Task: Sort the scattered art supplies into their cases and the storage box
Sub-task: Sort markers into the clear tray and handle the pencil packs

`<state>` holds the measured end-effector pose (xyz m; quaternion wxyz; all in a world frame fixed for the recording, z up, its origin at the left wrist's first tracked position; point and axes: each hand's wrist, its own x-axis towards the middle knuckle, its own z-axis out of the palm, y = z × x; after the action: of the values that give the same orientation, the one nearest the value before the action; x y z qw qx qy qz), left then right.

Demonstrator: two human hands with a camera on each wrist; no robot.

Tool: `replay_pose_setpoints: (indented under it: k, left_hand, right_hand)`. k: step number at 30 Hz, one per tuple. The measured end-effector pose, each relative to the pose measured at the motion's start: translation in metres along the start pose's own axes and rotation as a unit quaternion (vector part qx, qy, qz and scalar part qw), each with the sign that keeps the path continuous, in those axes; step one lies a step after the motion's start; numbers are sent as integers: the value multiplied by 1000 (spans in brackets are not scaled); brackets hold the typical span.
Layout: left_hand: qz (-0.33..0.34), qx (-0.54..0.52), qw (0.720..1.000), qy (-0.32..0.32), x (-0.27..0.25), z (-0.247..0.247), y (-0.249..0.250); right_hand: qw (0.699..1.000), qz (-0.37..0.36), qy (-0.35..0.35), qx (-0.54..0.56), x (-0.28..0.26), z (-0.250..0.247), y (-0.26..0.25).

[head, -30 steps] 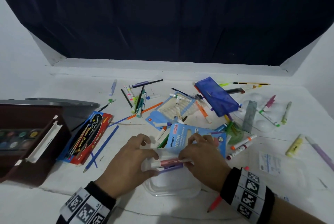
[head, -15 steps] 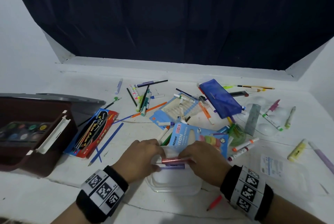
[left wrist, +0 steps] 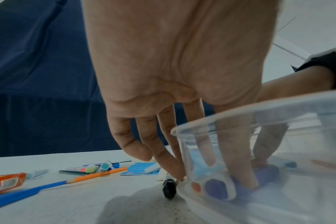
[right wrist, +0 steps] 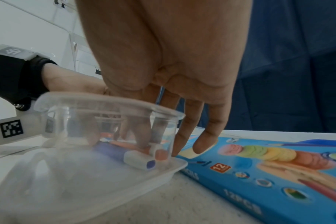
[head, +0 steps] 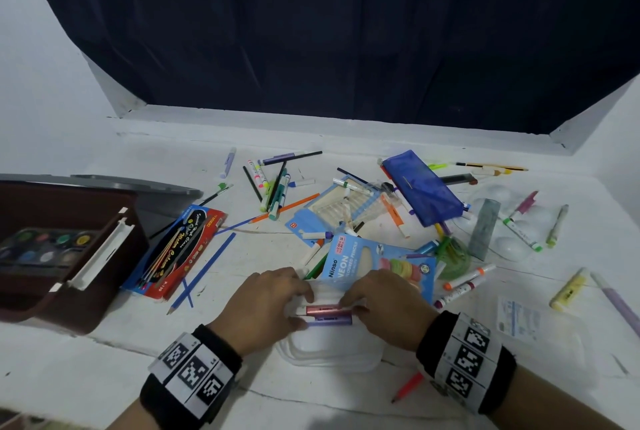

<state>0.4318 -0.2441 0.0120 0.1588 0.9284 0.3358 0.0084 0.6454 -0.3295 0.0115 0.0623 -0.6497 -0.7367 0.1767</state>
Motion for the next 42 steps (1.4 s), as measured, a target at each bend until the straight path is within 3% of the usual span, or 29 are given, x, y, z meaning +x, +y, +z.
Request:
replay_pose_setpoints:
  k: [7, 13, 16, 22, 28, 37, 42]
  left_hand:
    - [13, -70, 997, 35, -4, 3, -7]
    - [25, -182, 976, 120, -4, -18, -15]
    - [-9, -206, 964, 165, 11, -34, -27]
    - [-62, -120, 976, 173, 68, -51, -65]
    - [-132, -38, 988, 76, 127, -42, -107]
    - [-121, -24, 988, 96, 147, -36, -110]
    - [-125, -41, 981, 144, 130, -56, -96]
  right_hand:
    - [999, -16, 31, 8, -1, 6, 7]
    - [983, -5, 163, 85, -7, -30, 13]
    - [970, 31, 221, 99, 3, -46, 34]
    - [977, 168, 130, 28, 40, -60, 96]
    - [979, 195, 62, -24, 78, -55, 125]
    - [975, 209, 55, -47, 95, -51, 128]
    - [968, 228, 108, 0, 83, -64, 110]
